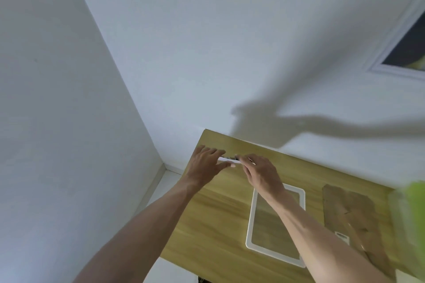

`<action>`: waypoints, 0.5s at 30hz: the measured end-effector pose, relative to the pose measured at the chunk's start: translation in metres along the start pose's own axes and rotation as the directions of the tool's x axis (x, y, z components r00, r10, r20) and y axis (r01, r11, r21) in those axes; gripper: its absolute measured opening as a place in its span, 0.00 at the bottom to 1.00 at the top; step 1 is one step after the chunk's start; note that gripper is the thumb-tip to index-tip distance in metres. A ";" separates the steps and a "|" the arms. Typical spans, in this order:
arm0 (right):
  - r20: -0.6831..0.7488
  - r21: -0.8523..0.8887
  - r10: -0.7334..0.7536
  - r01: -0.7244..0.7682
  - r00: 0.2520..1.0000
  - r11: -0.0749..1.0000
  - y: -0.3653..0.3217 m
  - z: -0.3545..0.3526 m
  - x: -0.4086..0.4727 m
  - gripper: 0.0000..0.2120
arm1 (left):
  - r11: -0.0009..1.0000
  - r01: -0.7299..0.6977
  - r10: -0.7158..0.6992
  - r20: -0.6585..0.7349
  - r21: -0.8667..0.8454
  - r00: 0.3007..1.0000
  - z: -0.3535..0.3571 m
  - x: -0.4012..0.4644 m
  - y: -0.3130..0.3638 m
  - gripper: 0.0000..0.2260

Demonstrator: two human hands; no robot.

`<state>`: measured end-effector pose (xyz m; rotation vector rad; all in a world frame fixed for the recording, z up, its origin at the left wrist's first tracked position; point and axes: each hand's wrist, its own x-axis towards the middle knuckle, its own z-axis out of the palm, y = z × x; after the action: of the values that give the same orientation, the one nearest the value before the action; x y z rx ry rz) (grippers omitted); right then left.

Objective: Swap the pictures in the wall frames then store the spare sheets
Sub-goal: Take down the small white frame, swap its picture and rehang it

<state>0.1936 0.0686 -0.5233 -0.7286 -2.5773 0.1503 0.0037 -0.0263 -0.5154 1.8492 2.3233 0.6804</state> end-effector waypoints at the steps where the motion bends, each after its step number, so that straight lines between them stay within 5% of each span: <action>1: -0.003 0.019 0.049 -0.049 0.999 0.999 0.002 -0.010 -0.004 0.15 | 1.000 0.004 -0.004 -0.004 -0.026 1.000 -0.006 -0.001 0.006 0.30; 5: 0.005 0.128 0.281 -0.279 0.960 0.952 0.012 -0.053 -0.022 0.11 | 0.942 0.177 -0.171 0.047 -0.285 0.984 -0.029 -0.005 0.038 0.21; 9: 0.161 0.467 0.527 -0.534 0.835 0.704 0.029 -0.096 -0.049 0.09 | 0.773 0.327 -0.334 0.089 -0.543 0.938 -0.037 -0.006 0.076 0.32; 15: 0.293 0.651 0.649 -0.643 0.702 0.402 0.051 -0.145 -0.100 0.09 | 0.591 0.453 -0.428 0.217 -0.667 0.877 -0.016 -0.013 0.137 0.44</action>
<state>0.3591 0.0573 -0.4455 -1.3292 -1.7721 1.3302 0.1257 -0.0207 -0.4488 0.8805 1.9368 1.2114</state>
